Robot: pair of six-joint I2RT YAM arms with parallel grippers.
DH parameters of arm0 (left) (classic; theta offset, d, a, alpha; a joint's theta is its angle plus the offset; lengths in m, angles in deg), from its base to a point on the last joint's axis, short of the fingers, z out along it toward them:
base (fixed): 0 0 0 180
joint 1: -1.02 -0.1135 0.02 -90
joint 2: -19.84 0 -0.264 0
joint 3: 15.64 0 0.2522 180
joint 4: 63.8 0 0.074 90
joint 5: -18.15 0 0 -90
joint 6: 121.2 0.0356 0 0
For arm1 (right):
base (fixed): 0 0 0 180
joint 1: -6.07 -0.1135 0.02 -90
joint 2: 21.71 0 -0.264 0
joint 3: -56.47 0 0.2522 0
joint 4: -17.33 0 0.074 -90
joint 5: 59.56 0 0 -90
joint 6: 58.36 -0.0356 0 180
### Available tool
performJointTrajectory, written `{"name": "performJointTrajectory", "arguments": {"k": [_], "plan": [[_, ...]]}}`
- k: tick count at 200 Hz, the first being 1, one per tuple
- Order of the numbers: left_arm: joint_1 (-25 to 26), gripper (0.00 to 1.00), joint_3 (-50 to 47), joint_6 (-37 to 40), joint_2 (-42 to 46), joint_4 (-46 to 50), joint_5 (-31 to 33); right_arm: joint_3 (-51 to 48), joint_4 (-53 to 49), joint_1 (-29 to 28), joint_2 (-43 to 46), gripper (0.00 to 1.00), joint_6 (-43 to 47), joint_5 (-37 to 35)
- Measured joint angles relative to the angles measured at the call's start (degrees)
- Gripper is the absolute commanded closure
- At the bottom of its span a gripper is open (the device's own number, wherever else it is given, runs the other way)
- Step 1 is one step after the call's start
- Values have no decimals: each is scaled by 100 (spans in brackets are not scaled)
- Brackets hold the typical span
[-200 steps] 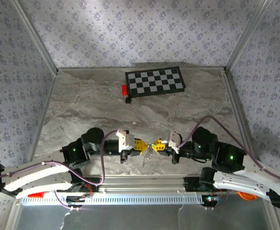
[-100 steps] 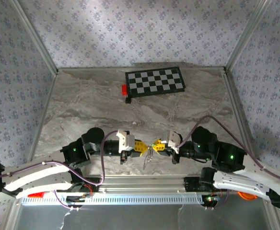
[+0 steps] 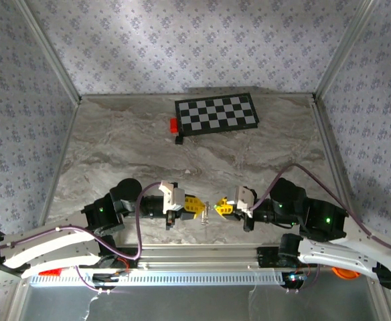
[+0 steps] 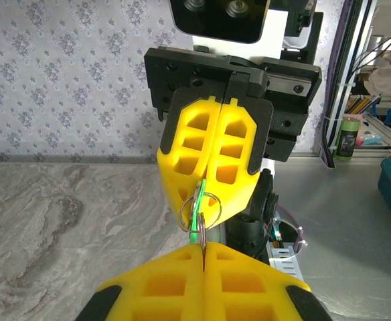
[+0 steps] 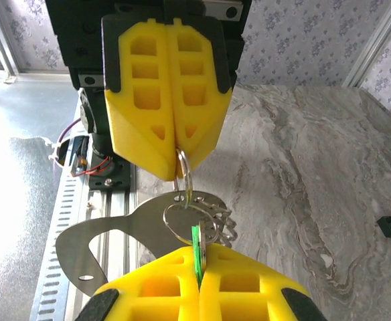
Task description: Put the keys on the keyring
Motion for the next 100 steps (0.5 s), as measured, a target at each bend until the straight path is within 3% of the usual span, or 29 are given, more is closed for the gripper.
{"name": "performJointTrajectory", "arguments": {"k": [100], "plan": [[0, 100, 0, 2, 0, 0, -4, 149, -114, -284, -225, 100, 107, -219]]}}
